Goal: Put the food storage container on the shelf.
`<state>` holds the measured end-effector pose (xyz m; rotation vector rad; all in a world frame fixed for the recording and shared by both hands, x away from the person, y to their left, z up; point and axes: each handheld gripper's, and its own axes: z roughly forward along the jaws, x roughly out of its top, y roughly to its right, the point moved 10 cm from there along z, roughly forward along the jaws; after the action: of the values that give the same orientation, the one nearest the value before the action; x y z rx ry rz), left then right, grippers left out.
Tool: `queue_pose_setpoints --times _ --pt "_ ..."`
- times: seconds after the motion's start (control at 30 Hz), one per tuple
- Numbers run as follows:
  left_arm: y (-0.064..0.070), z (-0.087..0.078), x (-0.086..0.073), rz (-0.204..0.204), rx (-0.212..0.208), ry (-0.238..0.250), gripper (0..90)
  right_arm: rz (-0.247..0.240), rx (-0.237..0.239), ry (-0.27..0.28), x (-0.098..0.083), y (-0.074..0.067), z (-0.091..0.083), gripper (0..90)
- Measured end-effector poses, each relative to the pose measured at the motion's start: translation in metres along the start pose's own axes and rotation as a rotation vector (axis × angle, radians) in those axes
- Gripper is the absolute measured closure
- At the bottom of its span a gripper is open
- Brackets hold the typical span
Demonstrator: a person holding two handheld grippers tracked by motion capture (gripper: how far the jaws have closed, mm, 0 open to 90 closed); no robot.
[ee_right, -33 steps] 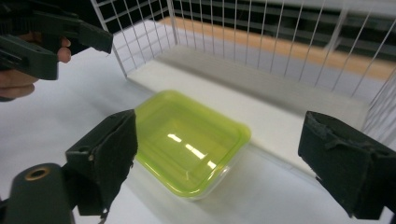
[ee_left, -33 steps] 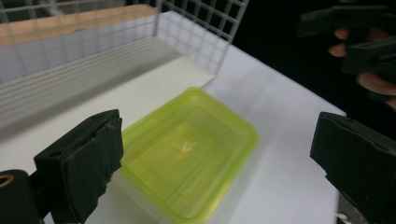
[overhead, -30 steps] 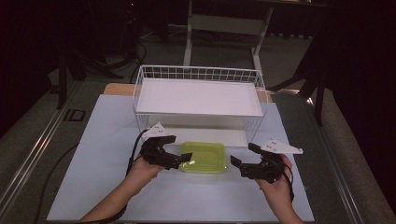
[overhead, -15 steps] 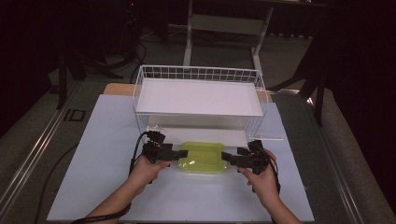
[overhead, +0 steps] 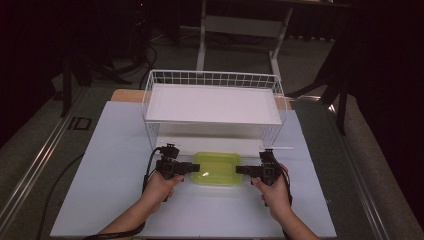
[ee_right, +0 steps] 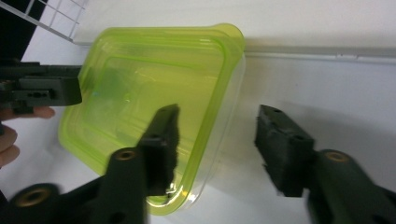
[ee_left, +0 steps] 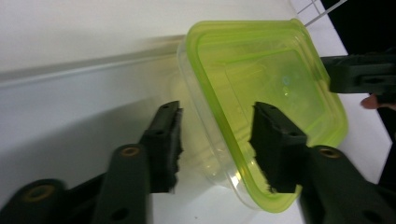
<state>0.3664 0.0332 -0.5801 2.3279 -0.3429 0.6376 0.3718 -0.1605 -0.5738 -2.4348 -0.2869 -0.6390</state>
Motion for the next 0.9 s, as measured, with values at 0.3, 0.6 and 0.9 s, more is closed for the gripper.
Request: queue_pose_setpoints --times 0.3,0.6,0.9 --pt "0.001 0.001 0.0 -0.003 0.021 0.005 70.1 0.009 0.003 -0.021 -0.002 -0.004 0.005 71.4" --pt "0.005 -0.002 -0.003 0.008 0.029 -0.005 72.4 -0.005 -0.017 0.002 -0.006 -0.007 0.001 73.6" --pt "0.01 -0.006 -0.007 0.041 0.055 -0.003 74.3 -0.033 -0.021 0.009 -0.01 -0.011 -0.003 75.0"
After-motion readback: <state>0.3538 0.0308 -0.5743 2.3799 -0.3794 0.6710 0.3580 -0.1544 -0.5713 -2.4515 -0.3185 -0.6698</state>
